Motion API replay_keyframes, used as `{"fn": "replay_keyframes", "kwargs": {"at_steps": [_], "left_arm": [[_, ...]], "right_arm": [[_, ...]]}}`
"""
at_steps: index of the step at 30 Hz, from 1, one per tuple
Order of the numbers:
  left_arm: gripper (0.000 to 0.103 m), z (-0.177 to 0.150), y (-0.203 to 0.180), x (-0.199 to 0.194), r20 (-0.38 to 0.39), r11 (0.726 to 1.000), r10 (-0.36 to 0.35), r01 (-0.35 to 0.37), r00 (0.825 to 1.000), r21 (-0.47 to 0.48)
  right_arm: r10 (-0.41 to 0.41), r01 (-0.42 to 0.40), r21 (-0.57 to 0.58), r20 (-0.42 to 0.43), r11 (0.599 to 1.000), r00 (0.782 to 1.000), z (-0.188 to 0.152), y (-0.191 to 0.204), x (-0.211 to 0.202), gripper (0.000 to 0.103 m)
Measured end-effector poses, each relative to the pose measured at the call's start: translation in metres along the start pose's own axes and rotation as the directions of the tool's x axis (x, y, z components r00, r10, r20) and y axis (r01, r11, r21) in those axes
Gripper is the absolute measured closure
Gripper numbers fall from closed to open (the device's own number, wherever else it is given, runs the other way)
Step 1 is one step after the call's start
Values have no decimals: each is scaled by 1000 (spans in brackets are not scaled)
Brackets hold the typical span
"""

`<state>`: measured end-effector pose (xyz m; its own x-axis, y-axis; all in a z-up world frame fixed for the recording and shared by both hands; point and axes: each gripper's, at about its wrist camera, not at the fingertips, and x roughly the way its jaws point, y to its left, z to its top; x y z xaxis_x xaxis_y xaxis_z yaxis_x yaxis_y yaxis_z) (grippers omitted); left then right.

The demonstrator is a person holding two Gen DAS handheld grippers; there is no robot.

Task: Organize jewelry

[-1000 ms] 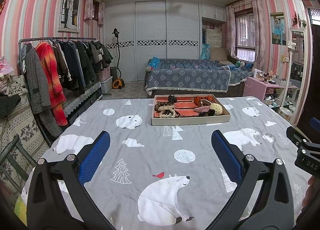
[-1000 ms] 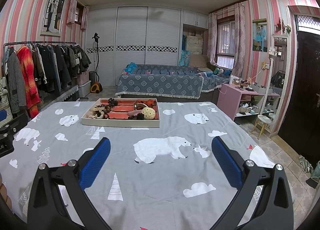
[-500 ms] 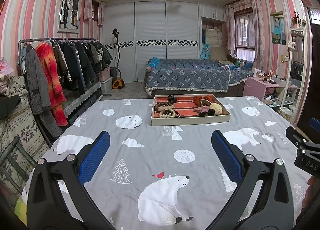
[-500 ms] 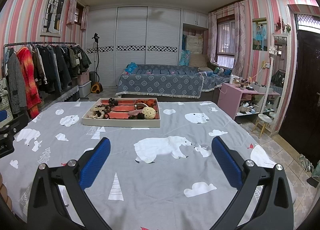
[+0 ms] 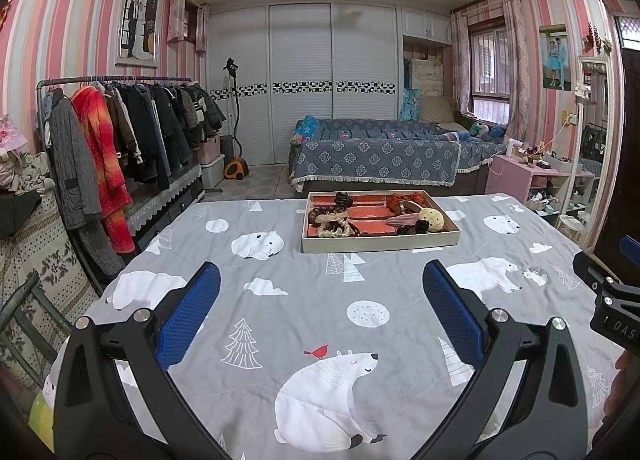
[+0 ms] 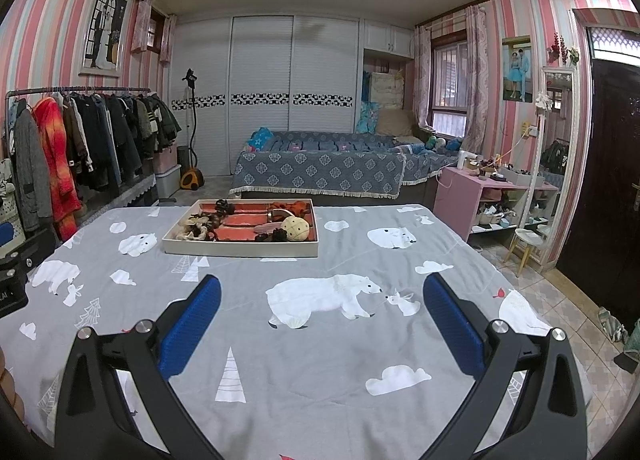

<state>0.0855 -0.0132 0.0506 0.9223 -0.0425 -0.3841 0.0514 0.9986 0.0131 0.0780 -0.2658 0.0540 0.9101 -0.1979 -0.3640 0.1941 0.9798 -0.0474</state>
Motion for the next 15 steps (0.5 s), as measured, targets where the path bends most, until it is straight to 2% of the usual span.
{"fn": "replay_keyframes", "kwargs": {"at_steps": [15], "left_arm": [[5, 5, 1, -2, -3, 1000, -19, 19, 1000, -13]], "right_arm": [[-1, 1, -1, 0, 1000, 1000, 0, 0, 0, 4]]}}
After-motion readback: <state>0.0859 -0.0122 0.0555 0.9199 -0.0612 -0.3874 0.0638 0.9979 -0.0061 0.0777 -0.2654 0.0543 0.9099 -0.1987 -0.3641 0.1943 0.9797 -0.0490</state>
